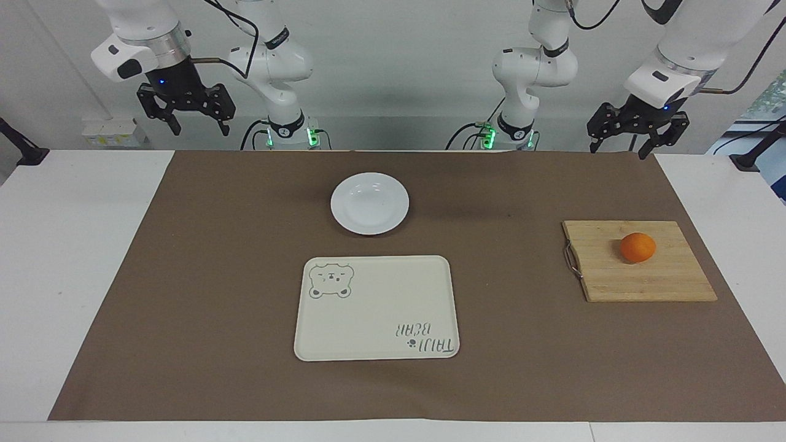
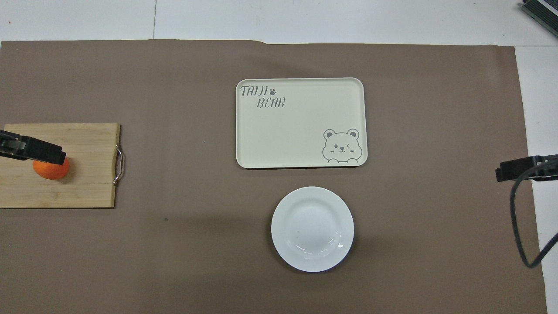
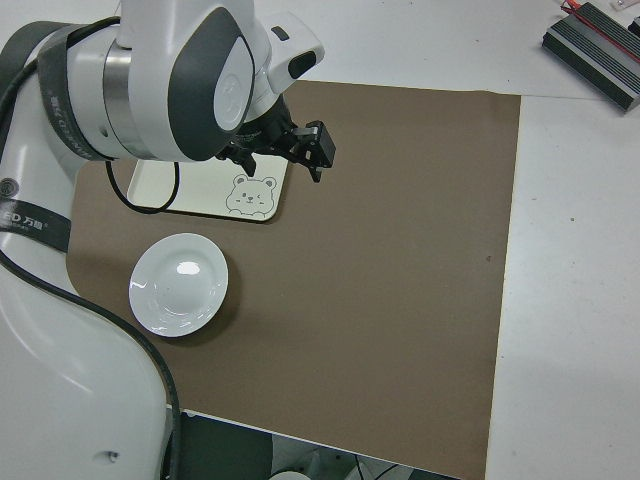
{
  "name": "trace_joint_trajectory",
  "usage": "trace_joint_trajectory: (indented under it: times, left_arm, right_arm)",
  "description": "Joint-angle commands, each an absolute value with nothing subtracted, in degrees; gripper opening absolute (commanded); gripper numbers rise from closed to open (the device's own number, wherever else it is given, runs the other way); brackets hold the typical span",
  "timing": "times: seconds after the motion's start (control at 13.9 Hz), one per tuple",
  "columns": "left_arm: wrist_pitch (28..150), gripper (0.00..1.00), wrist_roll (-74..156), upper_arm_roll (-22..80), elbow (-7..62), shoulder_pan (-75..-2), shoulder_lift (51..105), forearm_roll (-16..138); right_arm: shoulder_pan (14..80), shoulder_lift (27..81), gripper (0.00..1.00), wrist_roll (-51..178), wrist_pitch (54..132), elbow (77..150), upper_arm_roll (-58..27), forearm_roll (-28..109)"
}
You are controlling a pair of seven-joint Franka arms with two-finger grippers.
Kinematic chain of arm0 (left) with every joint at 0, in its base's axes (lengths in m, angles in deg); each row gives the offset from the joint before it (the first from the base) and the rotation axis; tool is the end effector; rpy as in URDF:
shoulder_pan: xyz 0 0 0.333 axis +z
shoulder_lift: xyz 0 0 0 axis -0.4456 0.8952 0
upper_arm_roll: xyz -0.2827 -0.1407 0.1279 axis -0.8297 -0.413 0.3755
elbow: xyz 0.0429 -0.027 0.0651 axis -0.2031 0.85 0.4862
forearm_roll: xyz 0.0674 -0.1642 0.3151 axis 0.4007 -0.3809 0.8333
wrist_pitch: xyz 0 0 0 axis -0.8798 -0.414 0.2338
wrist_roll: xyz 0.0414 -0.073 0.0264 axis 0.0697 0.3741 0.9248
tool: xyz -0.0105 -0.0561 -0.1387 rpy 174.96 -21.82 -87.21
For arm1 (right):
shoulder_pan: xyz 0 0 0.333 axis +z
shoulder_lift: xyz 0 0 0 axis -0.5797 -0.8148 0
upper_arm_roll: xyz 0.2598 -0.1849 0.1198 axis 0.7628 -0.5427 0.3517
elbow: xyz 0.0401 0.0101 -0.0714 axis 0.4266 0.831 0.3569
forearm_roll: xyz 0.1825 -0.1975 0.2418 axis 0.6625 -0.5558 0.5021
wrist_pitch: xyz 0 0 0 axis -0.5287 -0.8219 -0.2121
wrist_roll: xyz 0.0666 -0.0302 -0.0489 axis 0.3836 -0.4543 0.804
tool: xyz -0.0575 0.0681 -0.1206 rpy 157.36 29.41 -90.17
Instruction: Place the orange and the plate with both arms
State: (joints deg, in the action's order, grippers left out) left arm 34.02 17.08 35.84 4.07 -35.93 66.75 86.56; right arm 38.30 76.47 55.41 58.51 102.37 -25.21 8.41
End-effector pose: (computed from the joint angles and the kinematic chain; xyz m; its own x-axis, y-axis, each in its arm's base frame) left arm 0.4996 -0.0457 0.6356 0.9709 -0.2372 -0.0332 -0.2371 -0.9715 0.0069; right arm 0.4663 -0.0060 0.6417 0.9994 0.0011 -0.0344 0.0020 -0.9997 0.0246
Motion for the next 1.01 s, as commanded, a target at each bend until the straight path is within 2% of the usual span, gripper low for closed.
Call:
trace_joint_trajectory:
  times: [0.0,0.93]
  left_arm:
    - [32.5,1.0,17.6,35.5,2.9,-35.5,66.8,86.2]
    - [32.6,1.0,17.6,35.0,3.0,-36.2,66.6,86.2]
  right_arm:
    - [38.0,78.0,1.0,56.6,58.2,103.9,-25.0,9.3]
    - [37.9,78.2,1.0,56.6,58.2,104.4,-25.0,9.4]
